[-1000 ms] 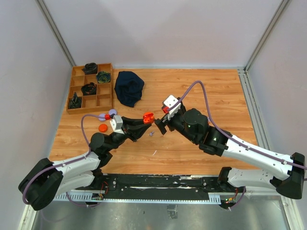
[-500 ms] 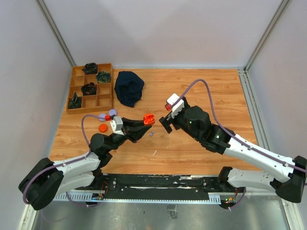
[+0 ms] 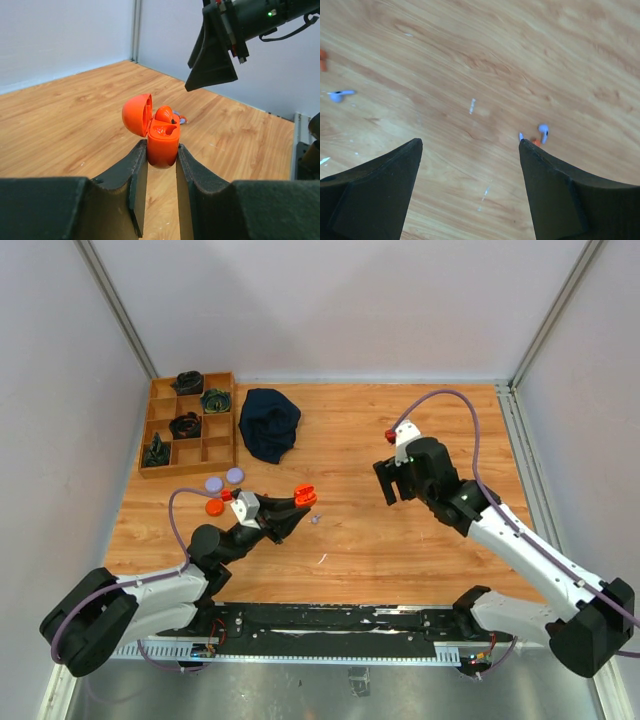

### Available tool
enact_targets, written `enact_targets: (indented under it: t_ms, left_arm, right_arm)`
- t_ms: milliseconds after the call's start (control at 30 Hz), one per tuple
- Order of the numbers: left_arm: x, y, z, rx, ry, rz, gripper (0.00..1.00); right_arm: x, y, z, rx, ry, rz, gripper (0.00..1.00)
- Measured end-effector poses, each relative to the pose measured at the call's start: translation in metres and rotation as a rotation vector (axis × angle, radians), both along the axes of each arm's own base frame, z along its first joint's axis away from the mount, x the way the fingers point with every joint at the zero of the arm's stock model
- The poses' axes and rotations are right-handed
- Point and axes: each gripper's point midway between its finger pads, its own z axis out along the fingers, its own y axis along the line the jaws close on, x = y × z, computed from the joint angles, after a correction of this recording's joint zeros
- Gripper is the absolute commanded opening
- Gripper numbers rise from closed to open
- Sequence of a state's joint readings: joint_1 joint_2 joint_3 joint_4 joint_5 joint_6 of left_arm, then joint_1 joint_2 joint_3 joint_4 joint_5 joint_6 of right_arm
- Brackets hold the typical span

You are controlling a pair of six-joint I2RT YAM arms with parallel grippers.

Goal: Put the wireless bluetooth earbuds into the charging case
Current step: Place the earbud in the charging case, then pick up the earbud from the center of the board.

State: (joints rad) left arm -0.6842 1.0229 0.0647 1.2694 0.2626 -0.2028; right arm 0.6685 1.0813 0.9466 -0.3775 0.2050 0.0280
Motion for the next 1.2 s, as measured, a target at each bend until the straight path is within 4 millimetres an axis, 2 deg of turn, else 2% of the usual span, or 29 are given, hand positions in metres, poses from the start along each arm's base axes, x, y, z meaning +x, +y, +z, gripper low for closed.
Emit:
enact_targets:
  t_ms: [233, 467, 600, 867, 1200]
  left_arm:
    - [0.003, 0.006, -0.011, 0.050, -0.029, 0.038, 0.00]
    - [0.001, 0.010, -0.025, 0.086, -0.027, 0.052, 0.00]
    - [0.001, 0.009, -0.025, 0.088, -0.029, 0.049, 0.00]
    - [-0.001, 0.010, -0.017, 0.076, -0.056, 0.047, 0.00]
    - [-0.003, 0.009, -0.021, 0.091, -0.048, 0.031, 0.00]
  right_arm:
    - [0.012, -0.060, -0.059, -0.008, 0.196, -0.227, 0.74]
    - [0.023, -0.105, -0.101, -0.003, 0.345, -0.385, 0.69]
    - [0.024, -0.124, -0.123, -0.007, 0.423, -0.446, 0.62]
    - [0.029, -0.142, -0.155, 0.002, 0.532, -0.503, 0.47]
    - [0.051, -0.145, -0.161, 0.044, 0.530, -0.515, 0.34]
